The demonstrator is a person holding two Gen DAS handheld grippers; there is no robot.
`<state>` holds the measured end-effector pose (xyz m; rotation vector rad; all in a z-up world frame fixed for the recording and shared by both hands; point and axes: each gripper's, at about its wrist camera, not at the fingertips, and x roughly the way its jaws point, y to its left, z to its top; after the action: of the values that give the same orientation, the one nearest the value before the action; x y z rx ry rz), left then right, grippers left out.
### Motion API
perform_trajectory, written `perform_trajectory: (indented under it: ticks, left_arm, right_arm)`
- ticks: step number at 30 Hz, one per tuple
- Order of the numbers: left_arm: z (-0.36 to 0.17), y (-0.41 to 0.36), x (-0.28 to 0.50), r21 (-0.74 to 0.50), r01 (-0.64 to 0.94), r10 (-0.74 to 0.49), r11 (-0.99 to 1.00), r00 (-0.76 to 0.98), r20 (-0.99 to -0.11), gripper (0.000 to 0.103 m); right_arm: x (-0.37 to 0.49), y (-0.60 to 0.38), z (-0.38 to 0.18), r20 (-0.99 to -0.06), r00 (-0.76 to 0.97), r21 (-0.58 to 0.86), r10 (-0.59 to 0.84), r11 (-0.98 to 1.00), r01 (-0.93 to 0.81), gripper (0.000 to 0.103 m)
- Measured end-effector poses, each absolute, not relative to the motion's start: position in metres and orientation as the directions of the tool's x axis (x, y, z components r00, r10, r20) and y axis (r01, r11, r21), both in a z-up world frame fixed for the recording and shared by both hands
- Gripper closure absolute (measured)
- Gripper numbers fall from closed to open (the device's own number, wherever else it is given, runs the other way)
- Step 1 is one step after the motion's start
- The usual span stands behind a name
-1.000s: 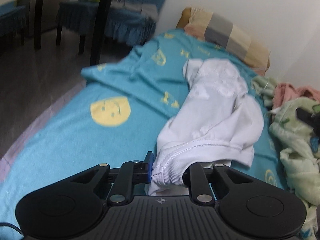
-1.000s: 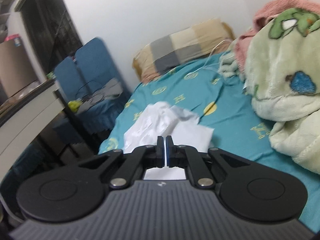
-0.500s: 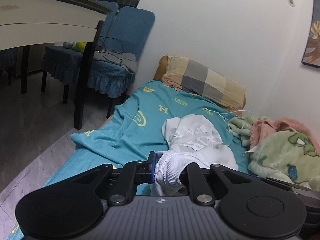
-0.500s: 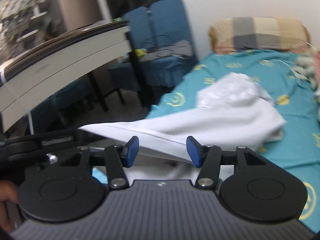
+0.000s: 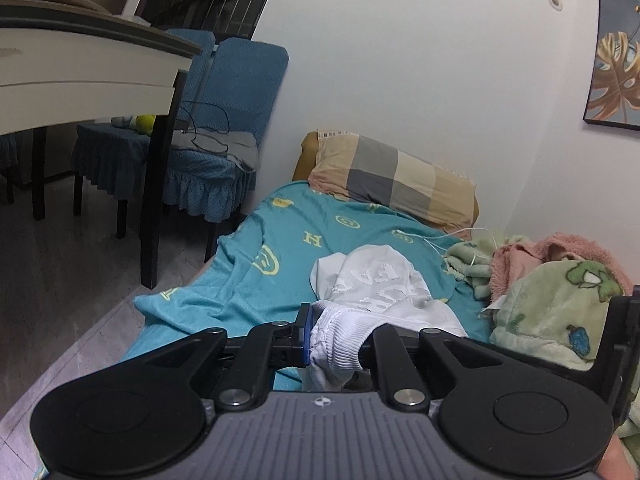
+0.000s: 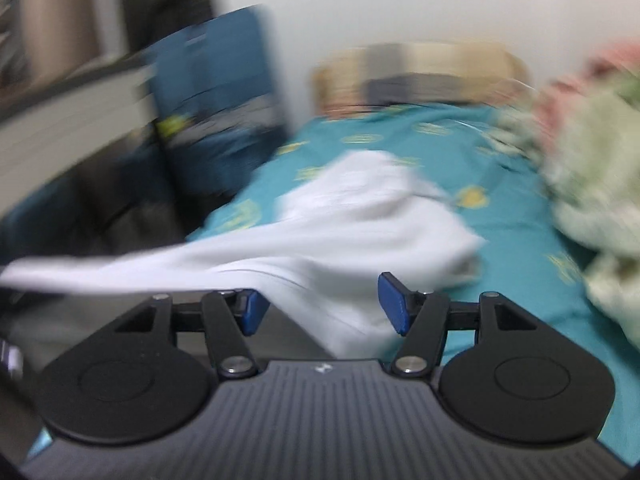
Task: Fold clothes
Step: 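Lift the shirt with both grippers and shake it out in the air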
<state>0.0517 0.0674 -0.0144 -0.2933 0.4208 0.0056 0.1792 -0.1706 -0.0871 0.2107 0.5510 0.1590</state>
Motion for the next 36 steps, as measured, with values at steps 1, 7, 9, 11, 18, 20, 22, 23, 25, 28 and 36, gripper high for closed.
perform_trajectory:
  ticks: [1,7,9,11,18,20,22,23,25,28,36]
  left_arm:
    - [-0.013,0.067,0.051,-0.279,-0.065,-0.053,0.958,0.917,-0.395,0.092]
    - [-0.008,0.068,0.048,-0.277,-0.057,-0.051,0.959,0.929,-0.367,0.092]
    - [-0.009,0.067,0.049,-0.278,-0.057,-0.054,0.959,0.924,-0.378,0.092]
    - [-0.012,0.068,0.051,-0.270,-0.061,-0.052,0.961,0.919,-0.391,0.092]
    - [-0.008,0.074,0.061,-0.251,-0.090,-0.015,0.964,0.922,-0.386,0.092]
    - [0.004,0.076,0.064,-0.255,-0.085,-0.013,0.963,0.934,-0.357,0.092]
    - [0.031,0.076,0.062,-0.256,-0.062,-0.015,0.965,0.957,-0.289,0.092]
    - [0.049,0.076,0.061,-0.255,-0.048,-0.017,0.966,0.968,-0.249,0.092]
    - [0.092,0.076,0.057,-0.255,-0.022,-0.024,0.967,0.985,-0.173,0.092]
    - [0.164,0.072,0.047,-0.233,0.016,-0.029,0.972,0.998,-0.051,0.093]
    - [0.342,0.066,-0.027,-0.158,0.110,-0.085,0.981,0.984,0.158,0.092]
  right_arm:
    - [0.183,-0.181,-0.092,-0.516,0.837,0.265,0.182,0.963,-0.047,0.042]
    - [0.204,-0.209,-0.122,-0.633,0.765,0.294,0.120,0.951,0.094,0.044]
    - [0.208,-0.200,-0.127,-0.652,0.749,0.259,0.122,0.963,0.069,0.060]
    - [0.204,-0.190,-0.124,-0.630,0.767,0.225,0.123,0.974,0.029,0.088]
    - [0.176,-0.192,-0.070,-0.379,0.924,0.214,0.046,0.976,0.039,0.099]
    - [0.167,-0.196,-0.043,-0.308,0.951,0.238,0.024,0.970,0.053,0.099]
    - [0.157,-0.200,-0.010,-0.233,0.972,0.253,0.007,0.966,0.054,0.099]
    - [0.151,-0.202,0.009,-0.196,0.981,0.263,0.002,0.964,0.050,0.099]
    - [0.138,-0.206,0.050,-0.120,0.993,0.283,-0.006,0.958,0.040,0.099]
    - [0.115,-0.213,0.118,-0.004,1.000,0.298,-0.008,0.955,0.009,0.099]
    - [0.007,-0.236,0.300,0.237,0.971,0.285,0.027,0.954,-0.096,0.099]
